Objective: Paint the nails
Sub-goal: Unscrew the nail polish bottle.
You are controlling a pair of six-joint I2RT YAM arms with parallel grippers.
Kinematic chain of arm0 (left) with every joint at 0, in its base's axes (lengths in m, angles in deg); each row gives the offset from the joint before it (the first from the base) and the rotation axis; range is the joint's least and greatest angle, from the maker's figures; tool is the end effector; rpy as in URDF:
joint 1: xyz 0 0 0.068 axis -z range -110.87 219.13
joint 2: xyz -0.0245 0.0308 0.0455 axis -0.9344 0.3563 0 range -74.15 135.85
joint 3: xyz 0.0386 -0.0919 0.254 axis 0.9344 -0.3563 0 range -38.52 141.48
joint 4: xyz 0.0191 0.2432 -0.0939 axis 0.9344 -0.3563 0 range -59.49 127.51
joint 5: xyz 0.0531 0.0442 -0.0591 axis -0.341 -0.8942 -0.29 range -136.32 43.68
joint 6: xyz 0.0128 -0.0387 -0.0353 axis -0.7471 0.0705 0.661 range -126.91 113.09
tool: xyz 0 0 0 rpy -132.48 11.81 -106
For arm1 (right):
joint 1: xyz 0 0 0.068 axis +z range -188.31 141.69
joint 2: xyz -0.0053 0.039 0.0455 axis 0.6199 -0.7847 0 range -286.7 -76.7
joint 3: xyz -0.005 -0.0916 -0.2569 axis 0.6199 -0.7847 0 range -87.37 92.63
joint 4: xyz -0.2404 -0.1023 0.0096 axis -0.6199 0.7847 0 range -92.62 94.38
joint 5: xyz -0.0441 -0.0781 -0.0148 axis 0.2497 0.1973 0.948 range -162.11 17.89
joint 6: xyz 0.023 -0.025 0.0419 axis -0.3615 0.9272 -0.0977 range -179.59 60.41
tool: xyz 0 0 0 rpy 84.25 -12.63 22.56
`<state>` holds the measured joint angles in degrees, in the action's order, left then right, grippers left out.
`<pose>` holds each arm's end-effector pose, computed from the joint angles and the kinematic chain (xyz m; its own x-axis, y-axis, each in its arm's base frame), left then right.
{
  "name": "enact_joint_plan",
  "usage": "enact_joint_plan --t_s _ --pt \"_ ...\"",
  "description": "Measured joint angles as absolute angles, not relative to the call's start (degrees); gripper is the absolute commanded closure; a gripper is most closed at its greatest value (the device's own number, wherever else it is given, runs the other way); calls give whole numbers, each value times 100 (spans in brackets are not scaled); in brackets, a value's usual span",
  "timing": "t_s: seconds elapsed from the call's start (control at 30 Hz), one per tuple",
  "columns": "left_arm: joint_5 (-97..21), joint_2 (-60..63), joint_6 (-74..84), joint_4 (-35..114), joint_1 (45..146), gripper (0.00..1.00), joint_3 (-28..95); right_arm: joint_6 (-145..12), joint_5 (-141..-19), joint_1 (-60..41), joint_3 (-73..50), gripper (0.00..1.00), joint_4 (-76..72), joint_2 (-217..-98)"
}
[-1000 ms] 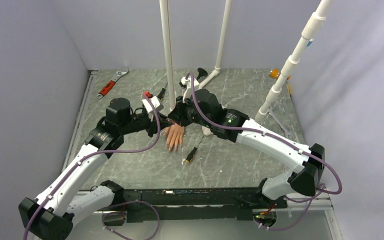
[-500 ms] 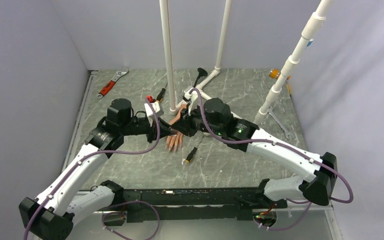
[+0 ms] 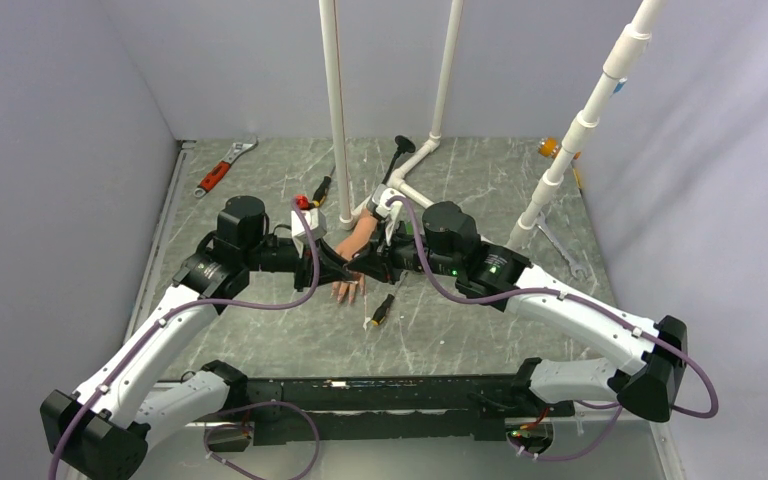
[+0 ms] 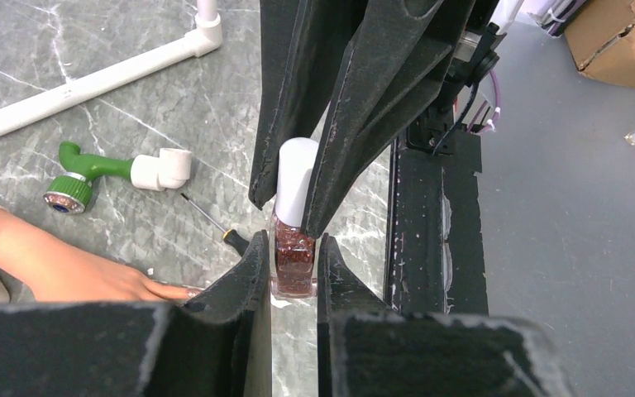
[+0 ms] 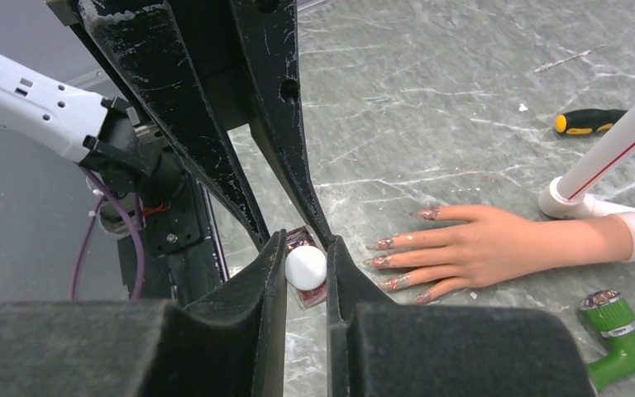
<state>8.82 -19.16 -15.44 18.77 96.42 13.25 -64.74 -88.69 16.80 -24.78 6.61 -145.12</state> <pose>0.1679 -0.1195 0.3406 -0.1895 0.1931 -0.9627 0.9773 0.1319 -0.1659 0.1503 0.2330 0.3655 -0.2328 -0.1834 -0.9551 -0.9266 0.3401 0.1605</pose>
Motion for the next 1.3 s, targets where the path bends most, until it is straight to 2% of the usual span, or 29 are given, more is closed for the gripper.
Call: enact_joint_plan --t_s 0.1,0.2,0.33,0.43,0.6,0.77,0.9,1.13,1.3 --pt "897 -1916 -1553 1875 9642 100 1325 -6441 -8939 1665 -2487 100 650 -14508" --pt "926 -1914 -1577 1868 9642 100 1325 -6395 -9022 1647 -2485 81 659 -14510" --pt "978 -1912 -1582 1925 9646 100 1325 -6375 -9077 1643 -2472 44 703 -14516" --pt "1131 -1919 -1586 1901 9677 100 1320 -6362 -8926 1612 -2476 25 731 -14494" --pt "1299 -1919 -1584 1943 9694 100 1320 -6371 -8688 1586 -2476 8 843 -14390" --pt "1339 -1925 -1584 1982 9709 100 1320 -6391 -8541 1584 -2476 1 910 -14309" --pt "1225 -1940 -1584 2061 9731 100 1323 -6506 -8360 1588 -2588 0 902 -14108" --pt "327 -1956 -1579 2223 9707 100 1323 -7051 -7897 1682 -3062 0 703 -13472" --pt "-174 -1982 -1575 2231 9707 100 1323 -7529 -7497 1652 -3077 0 604 -13467"
